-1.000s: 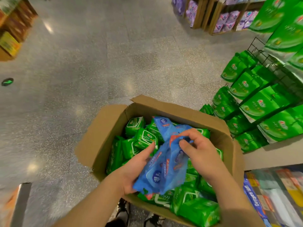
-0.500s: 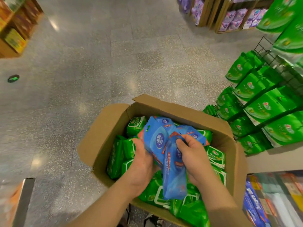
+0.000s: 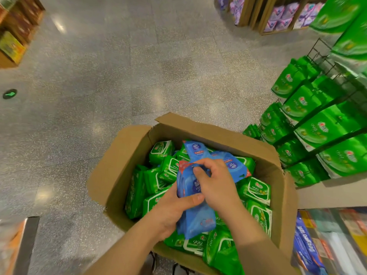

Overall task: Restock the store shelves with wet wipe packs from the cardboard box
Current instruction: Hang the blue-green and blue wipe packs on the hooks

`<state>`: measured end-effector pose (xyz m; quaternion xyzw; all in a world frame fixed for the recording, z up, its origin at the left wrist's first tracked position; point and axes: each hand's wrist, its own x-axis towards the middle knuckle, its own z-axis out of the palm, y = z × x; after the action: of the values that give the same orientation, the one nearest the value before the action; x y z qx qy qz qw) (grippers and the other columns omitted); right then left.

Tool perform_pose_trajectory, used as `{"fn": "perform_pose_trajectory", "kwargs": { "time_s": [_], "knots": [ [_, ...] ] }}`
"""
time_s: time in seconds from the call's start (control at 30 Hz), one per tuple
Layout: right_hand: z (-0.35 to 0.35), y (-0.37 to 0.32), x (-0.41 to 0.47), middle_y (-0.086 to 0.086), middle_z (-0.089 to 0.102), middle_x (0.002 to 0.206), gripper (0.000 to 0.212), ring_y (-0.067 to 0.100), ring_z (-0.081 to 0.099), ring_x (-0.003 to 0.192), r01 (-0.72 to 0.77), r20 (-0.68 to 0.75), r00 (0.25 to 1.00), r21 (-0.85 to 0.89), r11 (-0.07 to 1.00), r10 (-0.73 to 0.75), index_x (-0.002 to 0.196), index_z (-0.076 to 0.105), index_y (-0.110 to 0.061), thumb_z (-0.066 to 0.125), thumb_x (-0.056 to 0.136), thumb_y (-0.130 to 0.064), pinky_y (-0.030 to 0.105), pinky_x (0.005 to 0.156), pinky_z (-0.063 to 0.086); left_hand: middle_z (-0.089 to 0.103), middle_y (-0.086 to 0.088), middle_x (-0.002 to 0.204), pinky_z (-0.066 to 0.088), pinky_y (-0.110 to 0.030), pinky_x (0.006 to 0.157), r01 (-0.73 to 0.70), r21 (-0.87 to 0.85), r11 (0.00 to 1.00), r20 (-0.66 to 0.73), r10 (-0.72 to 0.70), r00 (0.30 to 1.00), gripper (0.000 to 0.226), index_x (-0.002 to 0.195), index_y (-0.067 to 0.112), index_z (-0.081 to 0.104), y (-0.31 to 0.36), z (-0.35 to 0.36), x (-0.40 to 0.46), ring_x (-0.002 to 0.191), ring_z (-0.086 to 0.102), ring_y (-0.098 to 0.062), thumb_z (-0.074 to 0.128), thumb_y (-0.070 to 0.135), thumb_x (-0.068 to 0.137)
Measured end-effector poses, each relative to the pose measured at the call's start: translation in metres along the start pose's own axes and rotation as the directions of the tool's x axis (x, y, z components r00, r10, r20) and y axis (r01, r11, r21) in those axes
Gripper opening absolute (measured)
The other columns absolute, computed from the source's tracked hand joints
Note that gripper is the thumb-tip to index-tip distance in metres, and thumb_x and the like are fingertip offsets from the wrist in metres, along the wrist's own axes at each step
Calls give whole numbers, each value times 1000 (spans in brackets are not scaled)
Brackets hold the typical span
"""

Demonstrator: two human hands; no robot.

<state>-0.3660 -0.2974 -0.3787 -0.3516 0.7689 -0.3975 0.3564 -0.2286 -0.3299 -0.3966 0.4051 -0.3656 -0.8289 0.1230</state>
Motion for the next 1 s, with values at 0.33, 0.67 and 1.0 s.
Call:
{"fn": "perform_pose_trajectory", "kwargs": {
  "time_s": [0.33, 0.67, 1.0],
  "knots": [
    [14, 53, 87, 13, 69, 114, 27, 30, 61, 110, -269, -278, 937, -194, 943, 210, 109, 70, -19, 65, 93, -41, 44, 99, 48, 76, -15, 92, 59, -38, 67, 118, -213, 970, -264, -173, 949, 53, 112, 6, 66, 2, -47, 2, 72, 73, -30, 74, 7, 59],
    [64, 86, 109, 16, 38, 147, 103, 40, 35, 139, -397, -179, 906, -673, 624, 383, 140, 39, -9, 88, 61, -54, 49, 114, 28, 77, -19, 89, 62, -35, 60, 166, -317, 934, -362, -281, 889, 35, 97, 10, 74, 3, -66, -1, 64, 73, -28, 65, 41, 85],
    [30, 17, 8, -16, 71, 104, 41, -1, 69, 93, -217, 119, 972, 121, 969, 203, 111, 56, -26, 85, 81, -32, 21, 80, 53, 77, -16, 109, 56, -60, 94, 102, -140, 985, -515, -160, 842, 50, 127, 11, 65, 9, -61, 27, 101, 73, -38, 44, 50, 104]
  ]
}}
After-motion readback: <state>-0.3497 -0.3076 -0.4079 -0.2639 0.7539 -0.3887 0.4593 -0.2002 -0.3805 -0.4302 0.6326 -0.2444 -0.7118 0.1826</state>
